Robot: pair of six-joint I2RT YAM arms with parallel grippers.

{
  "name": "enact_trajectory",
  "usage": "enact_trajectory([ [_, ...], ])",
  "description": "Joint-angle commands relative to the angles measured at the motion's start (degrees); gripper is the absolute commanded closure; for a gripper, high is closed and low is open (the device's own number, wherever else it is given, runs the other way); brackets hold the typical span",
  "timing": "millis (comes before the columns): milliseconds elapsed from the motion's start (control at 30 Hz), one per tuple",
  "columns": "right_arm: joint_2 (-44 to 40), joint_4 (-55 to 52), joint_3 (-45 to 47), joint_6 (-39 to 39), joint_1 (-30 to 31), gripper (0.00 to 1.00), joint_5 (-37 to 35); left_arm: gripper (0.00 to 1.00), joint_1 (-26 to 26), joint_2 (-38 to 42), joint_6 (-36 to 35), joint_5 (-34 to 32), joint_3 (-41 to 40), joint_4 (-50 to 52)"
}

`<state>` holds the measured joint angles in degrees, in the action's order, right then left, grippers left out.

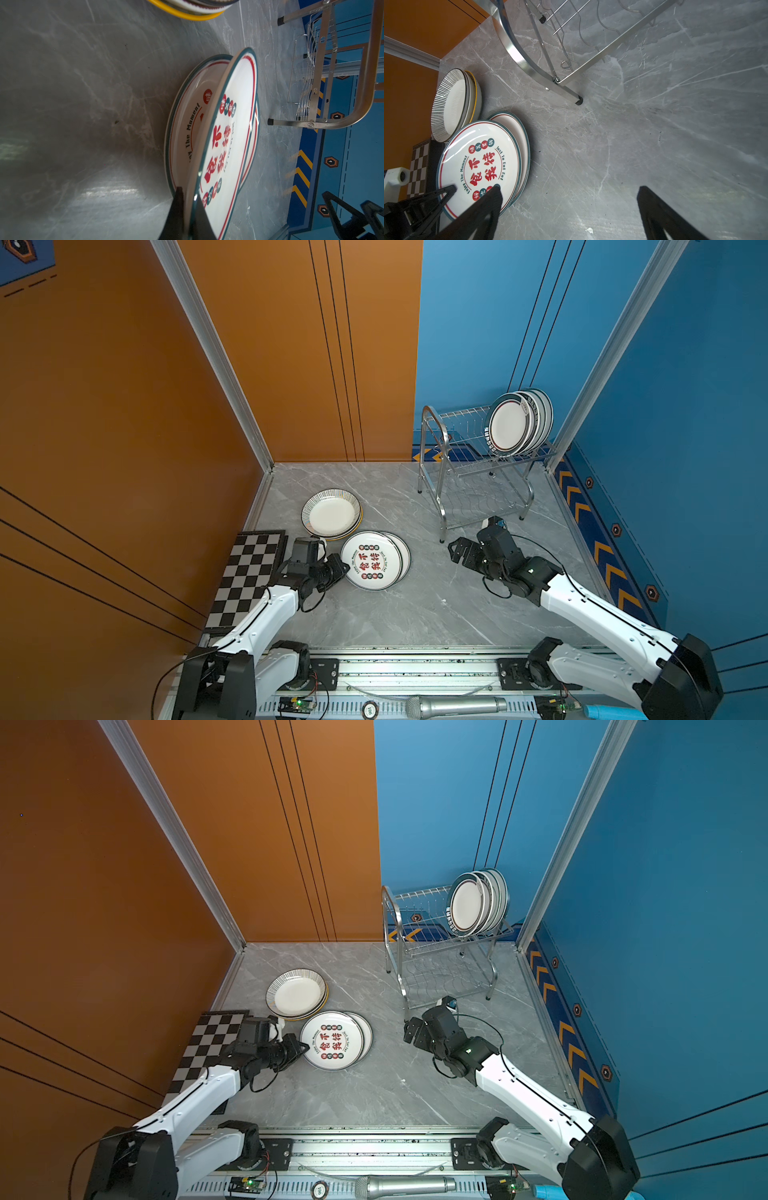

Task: Unload the plates from the dish rack
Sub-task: Place the plate on the plate.

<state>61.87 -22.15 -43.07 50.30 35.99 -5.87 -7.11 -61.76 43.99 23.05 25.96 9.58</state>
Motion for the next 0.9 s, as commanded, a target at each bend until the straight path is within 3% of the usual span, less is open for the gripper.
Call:
enact_trajectory([
  [0,-1.7,-2.0,0.3,-1.3,-0.2,0.0,-0.8,1.0,-0.6,-0.8,-0.9,1.4,-0.3,-2.6],
  [167,-2.3,-2.1,0.6,-1.5,-0.2,0.0,-0.6,1.0,-1.5,-2.9,-1.1,0.4,0.4,-2.6],
  [400,-2.5,-2.0,0.7,-1.9,-0.2,0.0,-0.4,0.93,-2.9,-4.8,-1.6,-1.8,1.6,-1.2],
  [700,-3.0,-2.0,0.9,-2.1,-0.4,0.0,-0.5,0.7,-4.6,-5.7,-2.8,-5.9,3.9,4.4],
  [867,-3.1,-2.0,1.1,-2.1,-0.5,0.0,-0.5,0.65,-5.7,-6.7,-3.2,-7.2,4.9,5.5],
])
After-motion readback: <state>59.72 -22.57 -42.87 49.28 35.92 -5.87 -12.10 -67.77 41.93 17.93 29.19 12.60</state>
